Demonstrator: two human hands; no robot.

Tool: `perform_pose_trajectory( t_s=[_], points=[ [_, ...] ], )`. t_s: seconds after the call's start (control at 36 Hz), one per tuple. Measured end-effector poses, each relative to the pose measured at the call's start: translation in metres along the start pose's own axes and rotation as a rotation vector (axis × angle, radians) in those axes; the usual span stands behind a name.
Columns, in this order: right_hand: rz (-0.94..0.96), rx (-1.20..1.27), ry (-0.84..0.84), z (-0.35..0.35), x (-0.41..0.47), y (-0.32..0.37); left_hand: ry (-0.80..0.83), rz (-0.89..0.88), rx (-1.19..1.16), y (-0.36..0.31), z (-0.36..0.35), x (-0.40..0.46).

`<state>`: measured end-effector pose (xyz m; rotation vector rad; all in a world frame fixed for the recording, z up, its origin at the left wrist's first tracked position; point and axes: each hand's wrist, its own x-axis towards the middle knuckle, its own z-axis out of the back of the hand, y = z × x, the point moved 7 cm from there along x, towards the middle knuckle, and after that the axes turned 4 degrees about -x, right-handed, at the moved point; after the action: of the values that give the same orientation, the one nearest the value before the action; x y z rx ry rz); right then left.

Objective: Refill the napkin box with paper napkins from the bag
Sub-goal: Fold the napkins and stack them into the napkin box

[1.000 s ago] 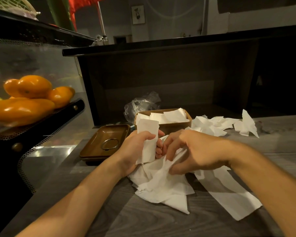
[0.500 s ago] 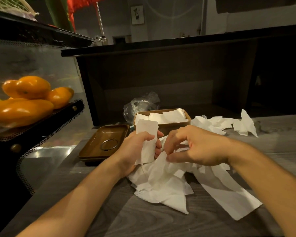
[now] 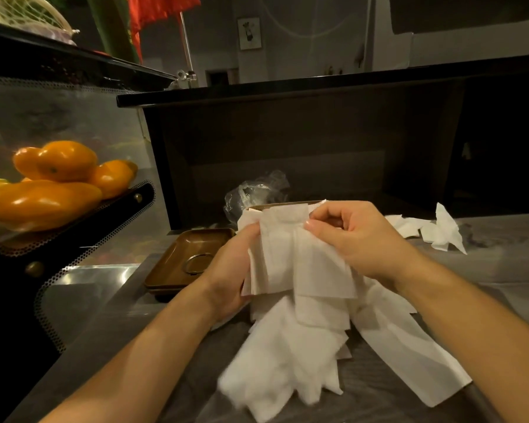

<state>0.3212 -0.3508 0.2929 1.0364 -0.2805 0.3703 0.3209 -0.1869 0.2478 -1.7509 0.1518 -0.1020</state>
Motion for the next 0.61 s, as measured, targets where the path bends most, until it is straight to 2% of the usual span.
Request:
perform_pose_trajectory(
  t_s=[0.08,0.19,0.31,0.36,0.47,0.61],
  points=[
    [-0.004,-0.154,-0.032,0.0,0.004,-0.008,-0.008,0.017,0.004,0.003,-0.001,0.0],
    [-0.005,-0.193,-0.046,-0.001,0.008,-0.012,0.043,-0.007,0.029,0.006,-0.006,0.002],
    [0.039,-0.172,-0.041,-0.003,0.007,-0.01,0.032,-0.062,0.117,0.008,-0.006,0.005],
    [0.03,-0.147,-0.035,-0.003,0.007,-0.011,0.031,-0.074,0.085,0.009,-0.005,0.006],
    [-0.053,-0.106,0.105,-0.007,0.003,-0.013,-0.01,-0.118,0.054,0.006,0.0,0.006],
    [-0.082,-0.003,0.03,0.002,0.003,-0.012,-0.014,-0.04,-0.07,0.002,0.001,0.003]
  ],
)
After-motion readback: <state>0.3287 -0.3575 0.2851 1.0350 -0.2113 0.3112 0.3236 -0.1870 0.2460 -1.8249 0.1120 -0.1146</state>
